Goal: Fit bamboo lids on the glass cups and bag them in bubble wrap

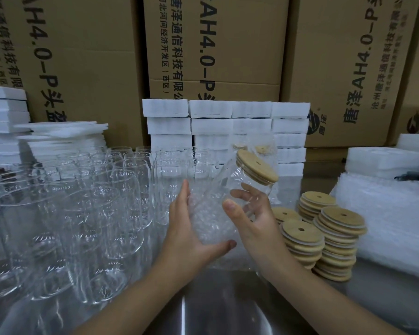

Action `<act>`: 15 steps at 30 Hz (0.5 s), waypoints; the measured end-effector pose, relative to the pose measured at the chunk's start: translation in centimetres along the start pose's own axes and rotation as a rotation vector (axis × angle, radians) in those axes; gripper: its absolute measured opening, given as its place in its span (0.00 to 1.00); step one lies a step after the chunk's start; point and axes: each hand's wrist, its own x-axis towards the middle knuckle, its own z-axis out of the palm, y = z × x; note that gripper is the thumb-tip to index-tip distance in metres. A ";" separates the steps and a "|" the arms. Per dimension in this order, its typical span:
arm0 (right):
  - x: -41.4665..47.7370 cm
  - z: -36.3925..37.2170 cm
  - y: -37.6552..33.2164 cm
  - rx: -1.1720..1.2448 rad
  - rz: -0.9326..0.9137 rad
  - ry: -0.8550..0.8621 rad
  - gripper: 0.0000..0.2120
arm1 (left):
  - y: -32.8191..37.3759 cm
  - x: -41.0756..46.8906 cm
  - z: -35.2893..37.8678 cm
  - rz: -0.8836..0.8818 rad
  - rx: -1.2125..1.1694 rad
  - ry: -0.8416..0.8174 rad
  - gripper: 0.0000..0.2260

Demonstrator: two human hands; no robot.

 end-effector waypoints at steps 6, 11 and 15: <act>-0.2 -0.2 0.2 -0.171 0.011 -0.043 0.34 | 0.2 -0.2 0.0 -0.063 -0.037 -0.055 0.52; 0.2 -0.4 -0.4 -0.154 -0.009 -0.175 0.30 | 0.4 -0.2 0.1 -0.022 -0.164 0.072 0.47; 0.1 -0.8 -0.1 -0.026 -0.002 -0.336 0.41 | 0.5 0.0 -0.2 -0.018 -0.344 0.189 0.44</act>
